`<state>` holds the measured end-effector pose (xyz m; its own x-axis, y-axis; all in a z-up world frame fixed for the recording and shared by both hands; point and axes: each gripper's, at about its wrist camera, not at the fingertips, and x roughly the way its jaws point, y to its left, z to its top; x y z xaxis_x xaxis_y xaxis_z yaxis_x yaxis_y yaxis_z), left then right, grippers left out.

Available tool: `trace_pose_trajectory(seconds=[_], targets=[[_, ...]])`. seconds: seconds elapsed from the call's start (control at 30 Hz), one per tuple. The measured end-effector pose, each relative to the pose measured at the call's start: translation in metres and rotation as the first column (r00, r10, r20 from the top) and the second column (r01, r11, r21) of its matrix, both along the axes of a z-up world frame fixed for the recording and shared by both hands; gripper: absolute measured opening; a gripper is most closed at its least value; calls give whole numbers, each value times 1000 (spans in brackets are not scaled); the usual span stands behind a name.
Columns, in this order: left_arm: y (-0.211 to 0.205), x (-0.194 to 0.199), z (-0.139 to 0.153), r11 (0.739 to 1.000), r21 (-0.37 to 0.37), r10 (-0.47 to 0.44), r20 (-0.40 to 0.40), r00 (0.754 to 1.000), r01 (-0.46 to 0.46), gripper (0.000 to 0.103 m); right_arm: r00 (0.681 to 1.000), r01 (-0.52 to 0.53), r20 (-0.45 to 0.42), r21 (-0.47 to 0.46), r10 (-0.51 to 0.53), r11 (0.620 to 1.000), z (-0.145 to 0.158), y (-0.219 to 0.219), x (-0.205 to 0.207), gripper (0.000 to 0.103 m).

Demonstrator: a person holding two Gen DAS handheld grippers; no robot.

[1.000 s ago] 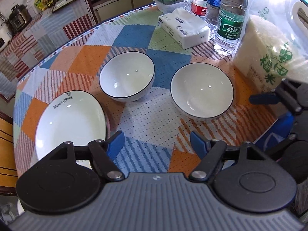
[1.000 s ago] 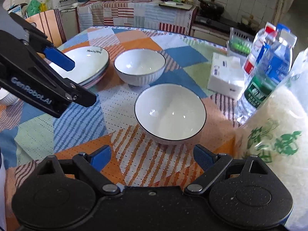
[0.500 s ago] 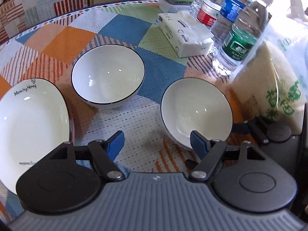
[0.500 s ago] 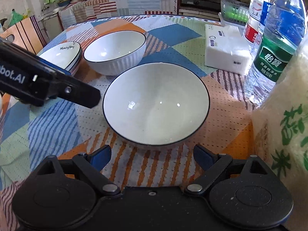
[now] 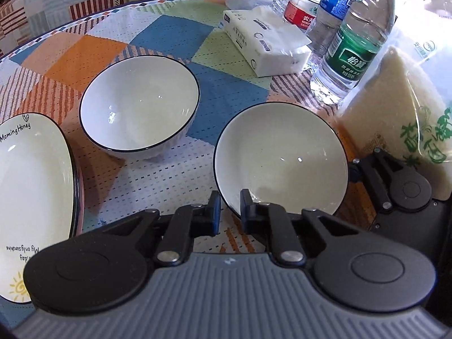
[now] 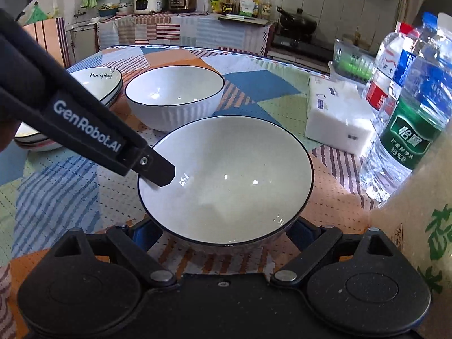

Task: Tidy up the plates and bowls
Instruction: 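Carry the second bowl onto the first bowl and open both grippers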

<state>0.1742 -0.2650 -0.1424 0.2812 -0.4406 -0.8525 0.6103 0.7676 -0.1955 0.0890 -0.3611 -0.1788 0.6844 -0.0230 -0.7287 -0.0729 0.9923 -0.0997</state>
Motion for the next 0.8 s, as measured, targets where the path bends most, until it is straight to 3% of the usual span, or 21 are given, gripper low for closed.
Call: trace_pose_trajectory(seconds=[0.13, 0.47, 0.8], targets=[[4, -2, 4, 1000, 17, 3, -8, 1000, -3, 12, 1000, 9, -4, 53, -9, 999, 0, -1, -2, 95], [16, -24, 35, 995, 88, -44, 27, 999, 42, 13, 999, -42, 24, 25, 42, 999, 20, 20, -18, 95], [39, -42, 75, 997, 72, -17, 100, 995, 10, 13, 991, -98, 87, -6, 99, 995, 54, 37, -28, 95]])
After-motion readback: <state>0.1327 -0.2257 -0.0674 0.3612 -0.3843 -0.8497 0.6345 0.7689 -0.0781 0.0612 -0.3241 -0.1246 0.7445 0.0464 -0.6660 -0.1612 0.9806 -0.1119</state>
